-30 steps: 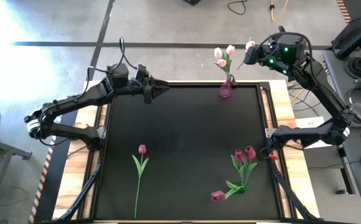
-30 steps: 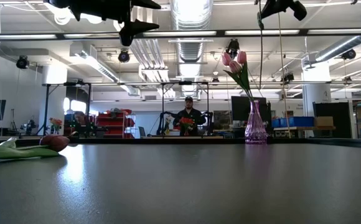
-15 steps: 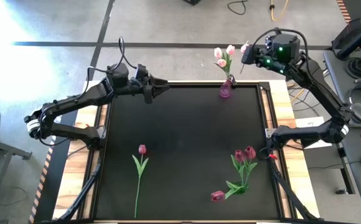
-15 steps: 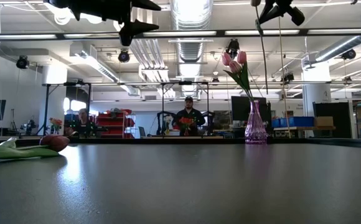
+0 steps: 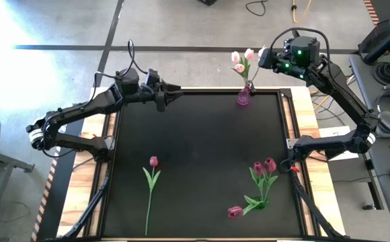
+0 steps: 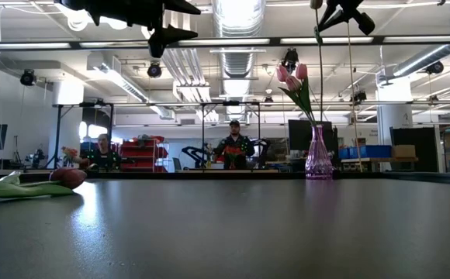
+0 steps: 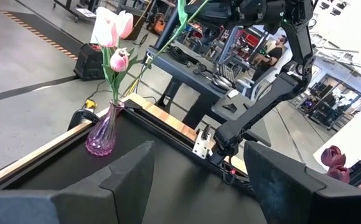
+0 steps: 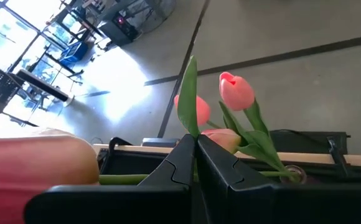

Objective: Sort flowers into vase by color
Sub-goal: Put the pink tulip into the transparent pink vase

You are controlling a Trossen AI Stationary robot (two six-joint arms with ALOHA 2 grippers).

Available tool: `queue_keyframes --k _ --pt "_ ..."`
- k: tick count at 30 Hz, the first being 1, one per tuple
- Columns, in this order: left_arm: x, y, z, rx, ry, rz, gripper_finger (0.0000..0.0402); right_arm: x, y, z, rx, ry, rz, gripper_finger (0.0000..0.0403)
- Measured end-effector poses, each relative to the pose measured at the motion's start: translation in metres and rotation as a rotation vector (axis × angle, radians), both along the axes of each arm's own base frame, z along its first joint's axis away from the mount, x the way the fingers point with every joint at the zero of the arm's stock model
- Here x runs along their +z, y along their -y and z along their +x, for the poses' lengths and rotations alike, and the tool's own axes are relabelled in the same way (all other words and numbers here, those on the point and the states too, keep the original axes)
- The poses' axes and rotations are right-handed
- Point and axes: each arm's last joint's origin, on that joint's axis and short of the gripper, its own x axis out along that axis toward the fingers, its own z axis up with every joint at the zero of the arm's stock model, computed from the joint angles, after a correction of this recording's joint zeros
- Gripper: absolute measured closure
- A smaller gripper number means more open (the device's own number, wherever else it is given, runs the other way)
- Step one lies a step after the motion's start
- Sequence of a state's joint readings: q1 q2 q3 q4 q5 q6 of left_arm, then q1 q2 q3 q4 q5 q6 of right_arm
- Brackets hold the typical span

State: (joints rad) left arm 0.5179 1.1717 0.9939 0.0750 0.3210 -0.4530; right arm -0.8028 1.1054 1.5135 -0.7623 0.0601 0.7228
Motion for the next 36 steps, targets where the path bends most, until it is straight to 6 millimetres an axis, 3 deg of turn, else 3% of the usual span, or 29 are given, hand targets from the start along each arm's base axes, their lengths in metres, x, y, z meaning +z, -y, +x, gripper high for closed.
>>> queue_keyframes --k 19,36 --pt "0.000 0.000 0.000 0.000 -0.003 0.007 0.0170 -0.006 0.006 0.010 0.010 0.021 0.038 0.0394" --pt "0.000 0.000 0.000 -0.002 -0.006 0.021 0.0170 -0.021 0.016 0.019 0.010 -0.067 0.074 0.0385"
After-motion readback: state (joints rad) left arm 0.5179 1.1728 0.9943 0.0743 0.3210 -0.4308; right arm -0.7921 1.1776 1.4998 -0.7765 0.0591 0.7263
